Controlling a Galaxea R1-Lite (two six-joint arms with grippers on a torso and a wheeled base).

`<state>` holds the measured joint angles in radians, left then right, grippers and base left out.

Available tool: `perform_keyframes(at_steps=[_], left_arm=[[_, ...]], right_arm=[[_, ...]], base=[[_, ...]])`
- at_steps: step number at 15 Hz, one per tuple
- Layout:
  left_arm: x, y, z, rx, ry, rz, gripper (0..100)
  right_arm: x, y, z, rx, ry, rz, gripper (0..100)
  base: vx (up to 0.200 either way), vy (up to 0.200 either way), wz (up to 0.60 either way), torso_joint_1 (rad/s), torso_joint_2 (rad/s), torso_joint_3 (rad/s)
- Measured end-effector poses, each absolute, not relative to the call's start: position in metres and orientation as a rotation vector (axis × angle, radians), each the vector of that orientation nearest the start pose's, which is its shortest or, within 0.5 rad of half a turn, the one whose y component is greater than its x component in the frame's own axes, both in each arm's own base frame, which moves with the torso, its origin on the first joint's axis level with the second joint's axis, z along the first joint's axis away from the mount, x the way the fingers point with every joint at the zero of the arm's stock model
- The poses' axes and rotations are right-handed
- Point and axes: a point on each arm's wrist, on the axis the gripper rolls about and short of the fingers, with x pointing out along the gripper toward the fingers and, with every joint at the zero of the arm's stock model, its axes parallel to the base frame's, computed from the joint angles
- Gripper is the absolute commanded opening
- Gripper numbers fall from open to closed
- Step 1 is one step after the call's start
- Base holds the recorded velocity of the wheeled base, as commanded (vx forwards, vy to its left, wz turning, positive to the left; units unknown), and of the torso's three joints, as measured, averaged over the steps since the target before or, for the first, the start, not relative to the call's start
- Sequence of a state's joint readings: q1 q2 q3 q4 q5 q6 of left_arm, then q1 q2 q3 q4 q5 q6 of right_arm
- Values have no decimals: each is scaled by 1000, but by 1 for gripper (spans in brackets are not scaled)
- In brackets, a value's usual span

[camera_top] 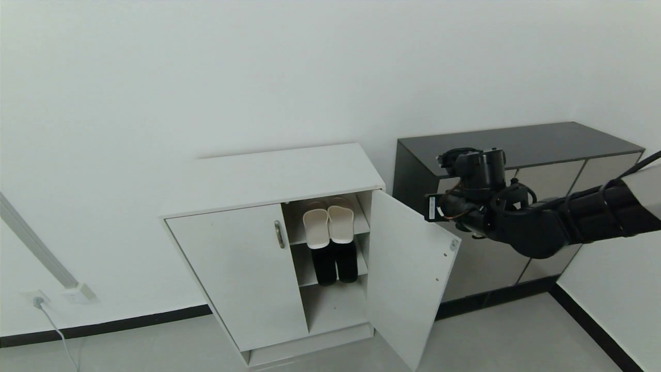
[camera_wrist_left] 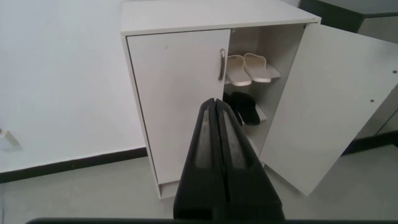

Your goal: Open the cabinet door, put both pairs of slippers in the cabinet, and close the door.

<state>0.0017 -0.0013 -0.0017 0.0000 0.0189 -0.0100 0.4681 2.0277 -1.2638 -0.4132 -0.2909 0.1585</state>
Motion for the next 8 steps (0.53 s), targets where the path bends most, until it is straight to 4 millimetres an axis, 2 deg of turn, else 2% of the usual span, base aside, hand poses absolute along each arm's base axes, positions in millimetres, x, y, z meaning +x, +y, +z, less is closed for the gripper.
perform_keyframes(at_steps=[4,8], left_arm=[[-23,0,76,-9,-3,20,0],[-23,0,76,-10,-3,19,0]], right_arm=[[393,165,146,30,372,101,0],[412,156,127,27,398,63,0]], base=[[0,0,0,0,0,0],[0,0,0,0,0,0]])
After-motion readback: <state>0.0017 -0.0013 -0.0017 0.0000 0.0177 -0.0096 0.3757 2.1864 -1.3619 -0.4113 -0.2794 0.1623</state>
